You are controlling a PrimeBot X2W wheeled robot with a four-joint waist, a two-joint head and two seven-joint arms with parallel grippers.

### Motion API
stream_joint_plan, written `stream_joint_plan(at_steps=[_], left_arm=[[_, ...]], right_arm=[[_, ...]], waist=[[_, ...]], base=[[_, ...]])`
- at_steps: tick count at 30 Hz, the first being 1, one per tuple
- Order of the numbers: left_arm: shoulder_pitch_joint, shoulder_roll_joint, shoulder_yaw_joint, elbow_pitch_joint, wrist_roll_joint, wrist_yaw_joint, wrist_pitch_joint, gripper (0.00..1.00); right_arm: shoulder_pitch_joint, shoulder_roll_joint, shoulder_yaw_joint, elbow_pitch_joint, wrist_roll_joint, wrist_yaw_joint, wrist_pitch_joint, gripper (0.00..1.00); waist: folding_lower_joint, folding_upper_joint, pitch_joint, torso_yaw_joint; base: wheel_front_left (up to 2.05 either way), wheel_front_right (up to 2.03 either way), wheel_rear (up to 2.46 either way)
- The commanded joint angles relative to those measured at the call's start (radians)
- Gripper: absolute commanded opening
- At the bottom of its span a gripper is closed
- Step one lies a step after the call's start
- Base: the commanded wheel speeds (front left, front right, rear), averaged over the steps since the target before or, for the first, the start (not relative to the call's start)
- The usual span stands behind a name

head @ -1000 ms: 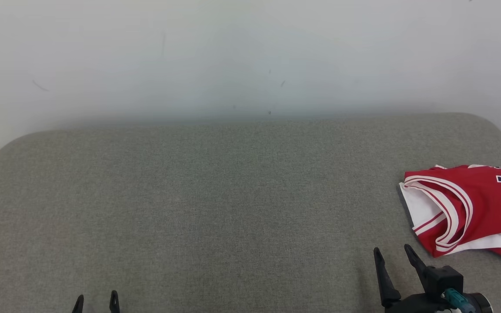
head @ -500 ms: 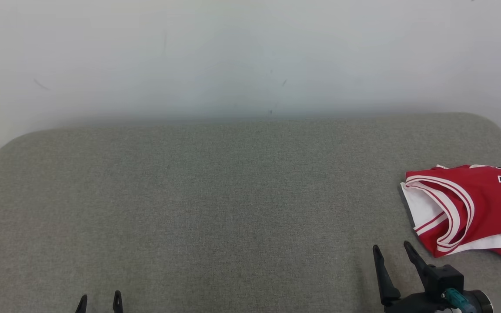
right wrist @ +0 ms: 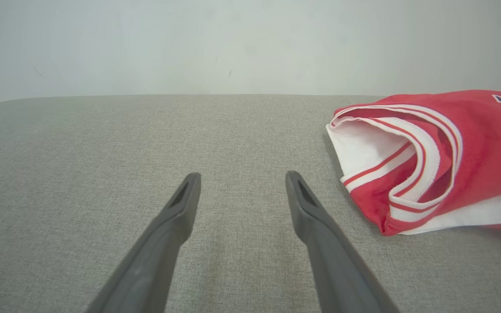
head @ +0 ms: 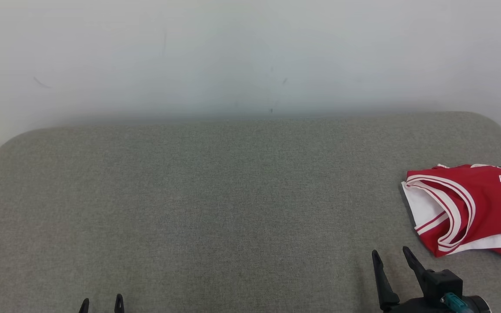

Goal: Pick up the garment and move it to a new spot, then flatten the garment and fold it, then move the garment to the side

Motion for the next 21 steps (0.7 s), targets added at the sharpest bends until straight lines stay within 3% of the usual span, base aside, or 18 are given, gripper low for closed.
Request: stream_joint_plan(at_steps=[1,21], left_arm=[[-0.006,0.003,0.004,-0.014,0.001,0.000,0.000,1.00],[-0.013,0.004,0.008,-0.014,-0.009,-0.017,0.000,1.00]], right_arm=[[-0.020,-0.002,-0.001,-0.015,0.000,0.000,-0.003,1.00],[-0.025,0.000,0.002,-0.015,0.011,0.000,-0.004,1.00]], waist=[[-0.0001,0.0000,0.000,0.001],[-0.0001,0.0000,0.006,0.010]], base=[[0.00,0.00,0.00],[0.00,0.00,0.00]])
